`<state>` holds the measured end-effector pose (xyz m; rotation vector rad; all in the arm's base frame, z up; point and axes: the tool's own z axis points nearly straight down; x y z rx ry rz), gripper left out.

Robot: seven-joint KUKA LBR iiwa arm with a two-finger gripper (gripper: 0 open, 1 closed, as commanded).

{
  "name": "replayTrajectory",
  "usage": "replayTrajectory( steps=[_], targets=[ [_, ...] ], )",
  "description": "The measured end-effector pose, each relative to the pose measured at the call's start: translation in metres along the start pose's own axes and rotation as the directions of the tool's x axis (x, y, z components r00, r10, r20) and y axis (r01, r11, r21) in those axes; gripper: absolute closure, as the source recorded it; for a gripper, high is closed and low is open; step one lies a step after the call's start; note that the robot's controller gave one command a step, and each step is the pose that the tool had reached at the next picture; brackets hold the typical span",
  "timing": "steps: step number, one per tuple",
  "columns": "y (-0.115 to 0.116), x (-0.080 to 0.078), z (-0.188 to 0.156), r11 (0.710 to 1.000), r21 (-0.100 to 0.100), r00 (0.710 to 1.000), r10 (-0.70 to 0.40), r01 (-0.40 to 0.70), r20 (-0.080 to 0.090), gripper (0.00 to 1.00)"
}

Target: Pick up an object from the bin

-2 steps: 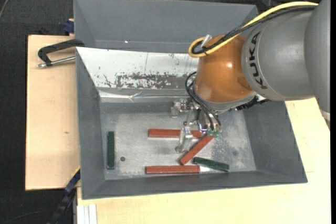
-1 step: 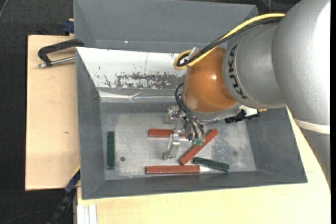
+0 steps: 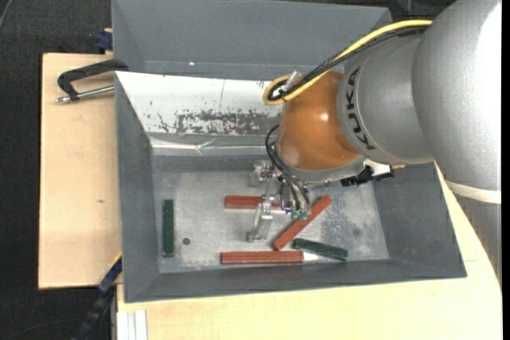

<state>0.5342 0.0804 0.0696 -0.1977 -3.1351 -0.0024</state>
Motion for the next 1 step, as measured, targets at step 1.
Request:
replayTrajectory(
  steps=[1],
  targets=[
    [-0.0001,-0.0002,-0.0001,1.000,0.000,1.000,0.001,-0.001,0.001,1.00]
  ],
)
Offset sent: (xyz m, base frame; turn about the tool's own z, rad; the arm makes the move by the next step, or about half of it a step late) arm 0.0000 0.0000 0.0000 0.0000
